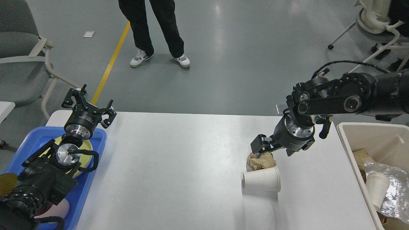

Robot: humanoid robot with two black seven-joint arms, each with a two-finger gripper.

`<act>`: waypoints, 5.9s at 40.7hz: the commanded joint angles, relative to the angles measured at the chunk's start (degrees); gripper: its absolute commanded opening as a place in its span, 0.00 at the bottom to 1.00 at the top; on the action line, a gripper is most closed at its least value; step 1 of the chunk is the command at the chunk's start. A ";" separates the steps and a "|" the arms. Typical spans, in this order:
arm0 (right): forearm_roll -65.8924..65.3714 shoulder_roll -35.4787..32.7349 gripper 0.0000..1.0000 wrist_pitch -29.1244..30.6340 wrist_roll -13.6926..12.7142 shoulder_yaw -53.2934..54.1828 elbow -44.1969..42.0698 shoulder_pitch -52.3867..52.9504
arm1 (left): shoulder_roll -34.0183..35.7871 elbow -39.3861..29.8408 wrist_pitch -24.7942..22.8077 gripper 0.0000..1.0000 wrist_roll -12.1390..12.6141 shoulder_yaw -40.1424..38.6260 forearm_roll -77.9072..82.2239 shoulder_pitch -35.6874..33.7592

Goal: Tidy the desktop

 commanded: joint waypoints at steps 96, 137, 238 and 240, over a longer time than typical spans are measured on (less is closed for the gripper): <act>7.47 -0.86 0.00 -17.15 1.00 0.75 12.21 2.89 | 0.09 0.00 0.01 0.98 0.00 0.04 0.00 0.07; 10.35 -0.53 0.00 -27.83 0.47 -9.10 -76.51 -53.38 | 0.00 0.00 0.01 0.98 0.00 -0.04 0.00 -0.01; 50.61 -2.38 1.00 -25.45 -5.24 6.01 -6.00 -18.66 | 0.00 0.00 0.01 0.98 0.00 -0.04 0.00 -0.01; 52.72 -0.80 1.00 -27.56 -5.50 7.86 -9.08 -21.91 | 0.00 0.00 0.01 0.98 0.00 -0.04 0.00 -0.01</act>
